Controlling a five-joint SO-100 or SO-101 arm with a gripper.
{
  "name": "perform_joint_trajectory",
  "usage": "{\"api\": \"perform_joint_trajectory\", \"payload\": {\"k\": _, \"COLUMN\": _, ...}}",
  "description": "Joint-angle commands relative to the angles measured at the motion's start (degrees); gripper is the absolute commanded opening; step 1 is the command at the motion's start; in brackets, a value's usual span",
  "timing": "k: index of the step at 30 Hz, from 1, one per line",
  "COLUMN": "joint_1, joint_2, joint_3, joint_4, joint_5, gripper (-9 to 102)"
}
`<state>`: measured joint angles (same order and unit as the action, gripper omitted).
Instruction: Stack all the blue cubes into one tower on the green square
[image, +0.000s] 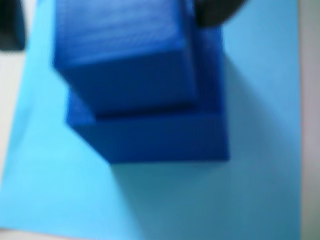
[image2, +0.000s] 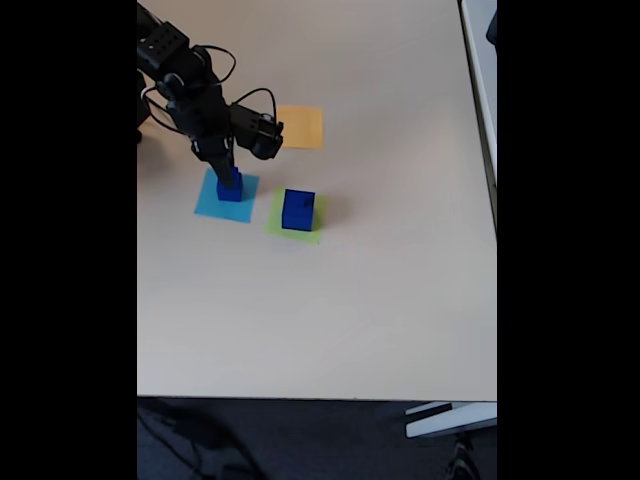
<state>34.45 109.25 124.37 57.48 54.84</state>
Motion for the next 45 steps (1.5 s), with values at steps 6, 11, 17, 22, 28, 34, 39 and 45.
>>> {"api": "perform_joint_trajectory", "payload": {"k": 6, "joint_1": 0.2, "joint_2": 0.3, "joint_3": 0.6, "joint_4": -1.1, "joint_5": 0.5, "gripper": 12}}
{"api": "perform_joint_trajectory", "payload": {"k": 11, "joint_1": 0.3, "joint_2": 0.1, "joint_3": 0.7, "joint_4": -1.8, "joint_5": 0.5, "gripper": 11}}
{"api": "perform_joint_trajectory", "payload": {"k": 17, "joint_1": 0.4, "joint_2": 0.2, "joint_3": 0.6, "joint_4": -2.8, "joint_5": 0.4, "gripper": 10}}
{"api": "perform_joint_trajectory", "payload": {"k": 22, "joint_1": -0.3, "joint_2": 0.8, "joint_3": 0.1, "joint_4": -2.8, "joint_5": 0.9, "gripper": 10}}
{"api": "perform_joint_trajectory", "payload": {"k": 28, "joint_1": -2.3, "joint_2": 2.2, "joint_3": -4.8, "joint_4": 0.4, "joint_5": 2.4, "gripper": 10}}
{"api": "perform_joint_trajectory", "payload": {"k": 34, "joint_1": -4.8, "joint_2": 2.2, "joint_3": -12.0, "joint_4": 4.4, "joint_5": 5.0, "gripper": 10}}
{"api": "perform_joint_trajectory", "payload": {"k": 39, "joint_1": -8.2, "joint_2": 1.4, "joint_3": -15.0, "joint_4": 5.1, "joint_5": 9.5, "gripper": 10}}
{"api": "perform_joint_trajectory", "payload": {"k": 45, "joint_1": -13.0, "joint_2": -2.3, "joint_3": -17.1, "joint_4": 3.9, "joint_5": 15.2, "gripper": 10}}
